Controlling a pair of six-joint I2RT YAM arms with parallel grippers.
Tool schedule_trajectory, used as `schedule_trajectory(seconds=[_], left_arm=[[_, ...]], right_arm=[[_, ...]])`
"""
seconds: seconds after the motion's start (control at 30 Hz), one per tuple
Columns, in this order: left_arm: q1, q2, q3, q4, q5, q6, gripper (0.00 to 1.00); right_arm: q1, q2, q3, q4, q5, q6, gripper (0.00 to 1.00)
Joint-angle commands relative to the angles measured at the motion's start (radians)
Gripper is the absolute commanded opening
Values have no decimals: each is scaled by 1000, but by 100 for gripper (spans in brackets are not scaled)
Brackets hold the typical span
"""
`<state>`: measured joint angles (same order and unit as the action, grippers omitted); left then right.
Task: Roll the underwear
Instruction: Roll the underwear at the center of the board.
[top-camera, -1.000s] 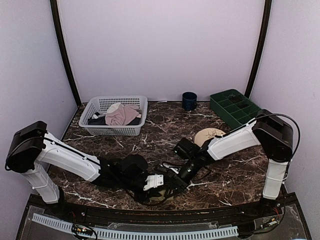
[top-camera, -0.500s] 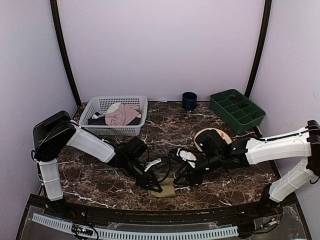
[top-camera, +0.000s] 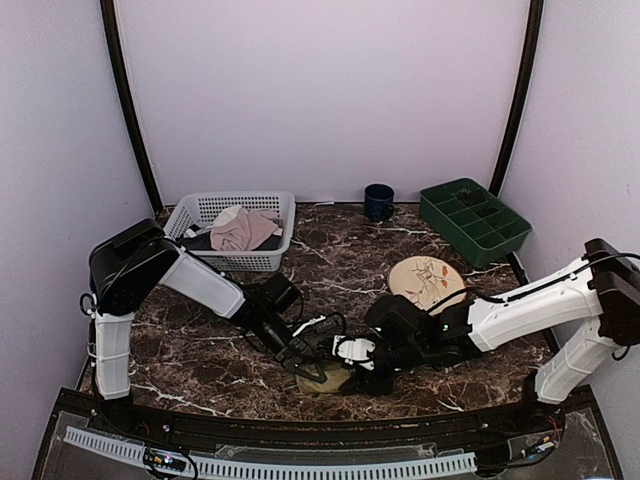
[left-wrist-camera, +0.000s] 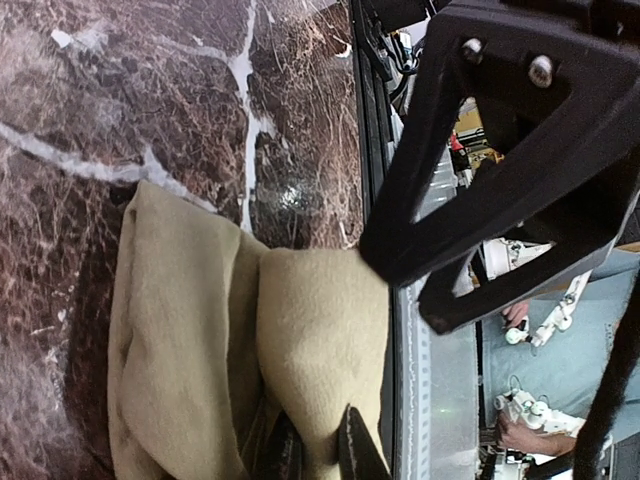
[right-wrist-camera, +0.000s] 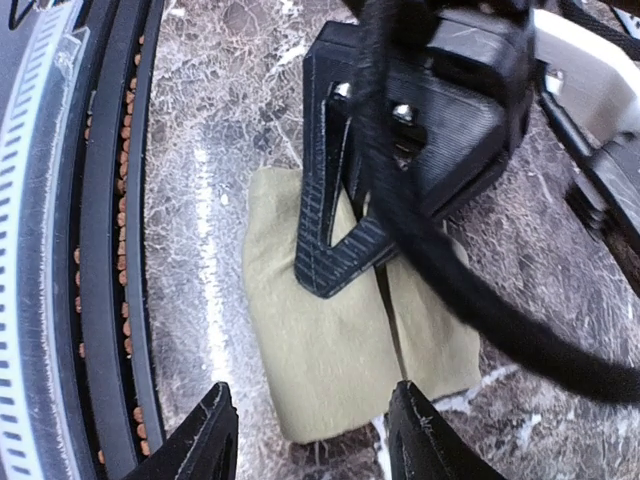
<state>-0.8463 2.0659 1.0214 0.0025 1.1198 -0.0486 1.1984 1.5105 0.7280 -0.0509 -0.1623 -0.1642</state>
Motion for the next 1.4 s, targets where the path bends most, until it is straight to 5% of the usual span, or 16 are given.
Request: schedule_trajectory(seconds=[0.0,0.13,0.3,0.33,0.4,0.53,0.77,0.9,1.1,1.37], left_arm=[[6,52,4,-111,-46,25,2],[15,52,10,-114,-47,33,3],[25,49,21,-136,-48,55,9],[31,41,19,-135,-45,54,13],[44,0,0,-115,-49,49,28],[87,-168,-74,-40,-124,20,42],[102,-548,-295,158,-453,47,48],[4,-676,-377,181,-622,154,50],[-159,-670,-384,164,-762,260,50],[-268,-477,-261,133,-813,360,50]], right_arm=[[13,73,54,48,20,-53,51],[13,142,57,63,0,-54,44],[12,165,71,38,-29,-51,2],[13,163,69,29,-31,-46,0],[7,151,61,19,-54,-34,0],[-30,150,50,5,-173,27,0],[-153,194,56,43,-421,186,0],[-204,257,81,27,-538,258,0],[-243,342,138,-24,-660,326,0],[-277,389,157,-27,-735,362,0]])
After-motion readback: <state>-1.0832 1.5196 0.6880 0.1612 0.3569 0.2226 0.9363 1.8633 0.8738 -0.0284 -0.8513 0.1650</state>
